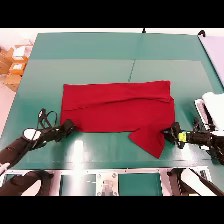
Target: Fold the shirts.
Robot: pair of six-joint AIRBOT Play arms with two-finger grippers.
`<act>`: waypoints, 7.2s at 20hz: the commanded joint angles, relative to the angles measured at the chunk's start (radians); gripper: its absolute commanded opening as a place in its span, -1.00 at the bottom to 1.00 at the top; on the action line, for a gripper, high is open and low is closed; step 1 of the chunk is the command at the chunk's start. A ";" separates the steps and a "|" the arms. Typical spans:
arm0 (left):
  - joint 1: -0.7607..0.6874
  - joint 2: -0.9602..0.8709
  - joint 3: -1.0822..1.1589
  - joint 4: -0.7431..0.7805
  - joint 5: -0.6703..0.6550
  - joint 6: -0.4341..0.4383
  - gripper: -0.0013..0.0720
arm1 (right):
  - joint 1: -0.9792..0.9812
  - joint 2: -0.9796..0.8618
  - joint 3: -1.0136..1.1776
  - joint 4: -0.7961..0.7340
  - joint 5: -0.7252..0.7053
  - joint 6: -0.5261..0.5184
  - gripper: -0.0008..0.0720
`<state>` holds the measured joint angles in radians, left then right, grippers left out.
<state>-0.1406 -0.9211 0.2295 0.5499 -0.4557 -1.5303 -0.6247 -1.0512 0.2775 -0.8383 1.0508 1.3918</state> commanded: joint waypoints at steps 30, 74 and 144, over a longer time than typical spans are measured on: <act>0.220 -0.613 0.964 0.245 -0.458 0.239 -0.90 | 0.289 -0.400 0.837 0.013 -0.012 0.228 -0.93; -0.515 -1.141 1.490 0.123 -0.146 0.250 -0.91 | 0.306 -0.573 1.458 0.139 0.604 -0.017 -0.94; 0.227 -0.888 1.799 0.251 -1.280 0.195 -0.91 | -0.305 -0.417 1.579 0.055 0.514 0.196 -0.94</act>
<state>0.0875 -1.8091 2.0293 0.8028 -1.7367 -1.3357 -0.7349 -1.4891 1.8431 -0.7624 1.4830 1.5700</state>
